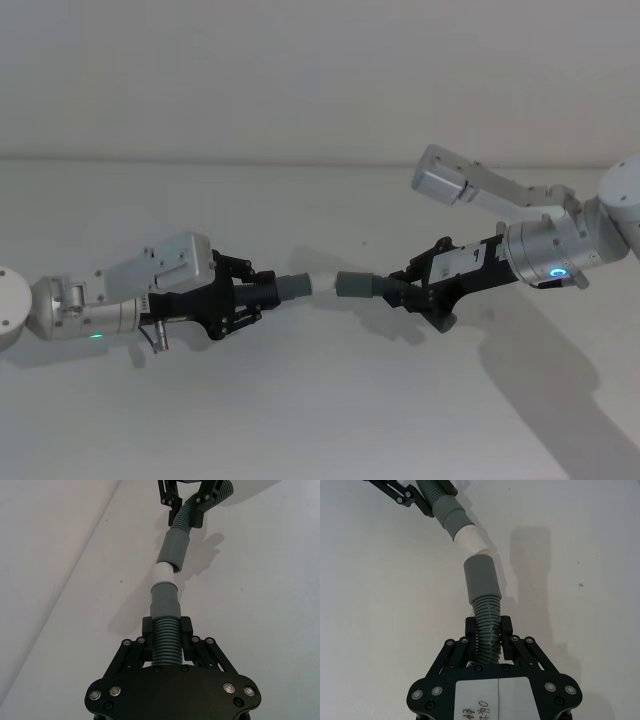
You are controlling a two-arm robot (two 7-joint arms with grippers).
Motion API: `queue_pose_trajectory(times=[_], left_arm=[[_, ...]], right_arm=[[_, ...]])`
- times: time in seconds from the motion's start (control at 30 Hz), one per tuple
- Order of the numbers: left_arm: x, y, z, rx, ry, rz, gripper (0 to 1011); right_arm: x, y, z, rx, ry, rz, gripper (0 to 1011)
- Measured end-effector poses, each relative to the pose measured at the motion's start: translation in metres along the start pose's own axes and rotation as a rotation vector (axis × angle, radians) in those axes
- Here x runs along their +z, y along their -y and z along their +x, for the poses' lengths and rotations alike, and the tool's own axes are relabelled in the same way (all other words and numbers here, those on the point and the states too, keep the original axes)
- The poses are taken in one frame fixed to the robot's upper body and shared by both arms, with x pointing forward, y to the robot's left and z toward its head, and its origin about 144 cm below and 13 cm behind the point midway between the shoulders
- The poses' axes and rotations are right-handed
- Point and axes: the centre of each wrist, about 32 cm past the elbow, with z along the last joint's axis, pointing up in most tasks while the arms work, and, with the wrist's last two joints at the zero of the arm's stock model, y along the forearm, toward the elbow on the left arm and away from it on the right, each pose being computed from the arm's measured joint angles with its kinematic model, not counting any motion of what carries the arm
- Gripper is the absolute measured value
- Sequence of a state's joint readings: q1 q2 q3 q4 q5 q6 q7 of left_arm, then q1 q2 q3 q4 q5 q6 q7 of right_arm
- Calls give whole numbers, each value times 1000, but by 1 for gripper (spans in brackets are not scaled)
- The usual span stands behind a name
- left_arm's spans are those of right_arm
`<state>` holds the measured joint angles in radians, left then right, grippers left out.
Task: Use both hands to pick up one end of the pipe from the table, align the ends, and insert them.
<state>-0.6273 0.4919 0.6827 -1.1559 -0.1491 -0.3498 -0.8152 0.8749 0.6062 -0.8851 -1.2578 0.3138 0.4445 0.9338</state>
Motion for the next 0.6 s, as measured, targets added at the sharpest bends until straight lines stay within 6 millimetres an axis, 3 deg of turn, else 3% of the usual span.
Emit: queue_pose_trajectory(times=[0.6], left_arm=[[0, 0, 0, 0, 0, 0, 314]], right_arm=[[2, 1, 1, -1, 6, 1, 274]])
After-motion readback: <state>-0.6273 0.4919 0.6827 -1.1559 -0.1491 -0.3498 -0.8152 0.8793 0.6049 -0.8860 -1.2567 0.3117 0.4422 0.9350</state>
